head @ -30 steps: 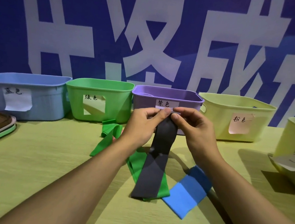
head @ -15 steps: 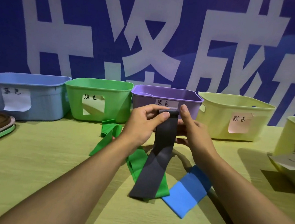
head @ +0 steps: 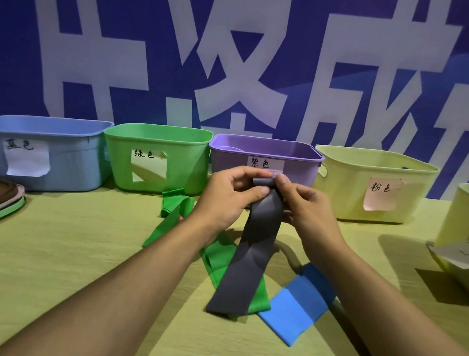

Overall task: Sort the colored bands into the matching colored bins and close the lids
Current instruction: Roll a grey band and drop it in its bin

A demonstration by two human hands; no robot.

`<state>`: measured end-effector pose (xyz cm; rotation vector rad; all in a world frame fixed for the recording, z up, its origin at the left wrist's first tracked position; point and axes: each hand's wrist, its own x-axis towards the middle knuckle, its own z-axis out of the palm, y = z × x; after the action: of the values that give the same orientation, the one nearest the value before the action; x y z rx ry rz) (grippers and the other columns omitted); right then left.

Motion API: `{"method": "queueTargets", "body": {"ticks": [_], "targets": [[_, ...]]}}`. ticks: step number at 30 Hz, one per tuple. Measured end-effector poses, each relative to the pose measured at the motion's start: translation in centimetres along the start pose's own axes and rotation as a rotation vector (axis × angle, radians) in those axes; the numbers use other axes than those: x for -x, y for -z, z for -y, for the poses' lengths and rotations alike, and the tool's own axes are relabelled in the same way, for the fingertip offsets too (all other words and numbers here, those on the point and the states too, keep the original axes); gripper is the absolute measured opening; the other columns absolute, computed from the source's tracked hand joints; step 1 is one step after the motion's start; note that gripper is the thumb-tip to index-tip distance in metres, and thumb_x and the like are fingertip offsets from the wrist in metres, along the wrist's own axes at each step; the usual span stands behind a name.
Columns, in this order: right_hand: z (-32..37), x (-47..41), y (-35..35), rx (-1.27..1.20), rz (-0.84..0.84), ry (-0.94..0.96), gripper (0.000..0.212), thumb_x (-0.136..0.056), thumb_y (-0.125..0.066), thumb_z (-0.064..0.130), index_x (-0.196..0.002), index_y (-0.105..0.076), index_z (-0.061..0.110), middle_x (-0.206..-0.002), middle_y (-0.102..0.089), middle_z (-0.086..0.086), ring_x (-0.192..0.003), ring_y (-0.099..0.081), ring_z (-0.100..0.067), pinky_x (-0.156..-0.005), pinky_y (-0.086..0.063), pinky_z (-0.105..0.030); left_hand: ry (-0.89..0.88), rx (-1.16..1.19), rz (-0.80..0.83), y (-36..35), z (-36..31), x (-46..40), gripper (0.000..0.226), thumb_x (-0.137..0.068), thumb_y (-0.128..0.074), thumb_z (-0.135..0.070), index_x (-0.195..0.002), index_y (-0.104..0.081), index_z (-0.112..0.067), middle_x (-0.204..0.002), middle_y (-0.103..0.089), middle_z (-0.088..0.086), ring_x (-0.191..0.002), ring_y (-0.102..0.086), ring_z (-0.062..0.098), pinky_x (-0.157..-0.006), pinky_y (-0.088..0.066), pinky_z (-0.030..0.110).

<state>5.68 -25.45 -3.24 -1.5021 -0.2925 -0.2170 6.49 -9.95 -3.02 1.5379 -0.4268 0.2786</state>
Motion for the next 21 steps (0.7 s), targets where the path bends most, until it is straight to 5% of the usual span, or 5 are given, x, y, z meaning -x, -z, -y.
{"method": "queueTargets", "body": {"ticks": [7, 11, 15, 21], "targets": [[-0.39, -0.35, 0.48, 0.021, 0.025, 0.039, 0.020, -0.100, -0.061, 0.023, -0.098, -0.076, 0.010, -0.094, -0.078, -0.010, -0.089, -0.074, -0.020, -0.077, -0.062, -0.030, 0.087, 0.083, 0.009, 0.11, -0.71, 0.25, 0.021, -0.101, -0.057, -0.008, -0.112, -0.074, -0.013, -0.114, -0.076, 0.013, -0.106, -0.073, 0.027, -0.084, -0.059, 0.033], [-0.64, -0.63, 0.70, 0.102, 0.044, 0.105, 0.019, -0.099, -0.062, 0.018, -0.104, -0.075, 0.006, -0.095, -0.078, -0.008, -0.088, -0.073, -0.016, -0.075, -0.059, -0.024, 0.179, -0.029, -0.042, -0.10, -0.82, 0.46, 0.036, -0.099, -0.061, -0.044, -0.107, -0.076, -0.012, -0.089, -0.079, 0.002, -0.078, -0.074, 0.008, -0.058, -0.051, 0.013], [-0.91, -0.93, 0.92, 0.169, 0.074, 0.142, 0.016, -0.098, -0.064, 0.019, -0.106, -0.075, 0.012, -0.096, -0.079, -0.002, -0.090, -0.074, -0.012, -0.078, -0.059, -0.024, 0.207, -0.100, -0.079, -0.11, -0.47, 0.43, 0.037, -0.097, -0.066, -0.042, -0.084, -0.073, -0.008, -0.058, -0.065, -0.007, -0.046, -0.056, -0.002, -0.039, -0.036, 0.008], [-0.68, -0.44, 0.47, 0.040, 0.063, 0.075, 0.024, -0.100, -0.061, 0.029, -0.109, -0.075, 0.012, -0.099, -0.078, -0.006, -0.097, -0.074, -0.017, -0.077, -0.060, -0.025, 0.237, 0.110, -0.052, 0.02, -0.17, 0.02, 0.021, -0.094, -0.071, -0.028, -0.090, -0.076, -0.009, -0.084, -0.077, 0.007, -0.075, -0.071, 0.013, -0.061, -0.053, 0.018]]}}
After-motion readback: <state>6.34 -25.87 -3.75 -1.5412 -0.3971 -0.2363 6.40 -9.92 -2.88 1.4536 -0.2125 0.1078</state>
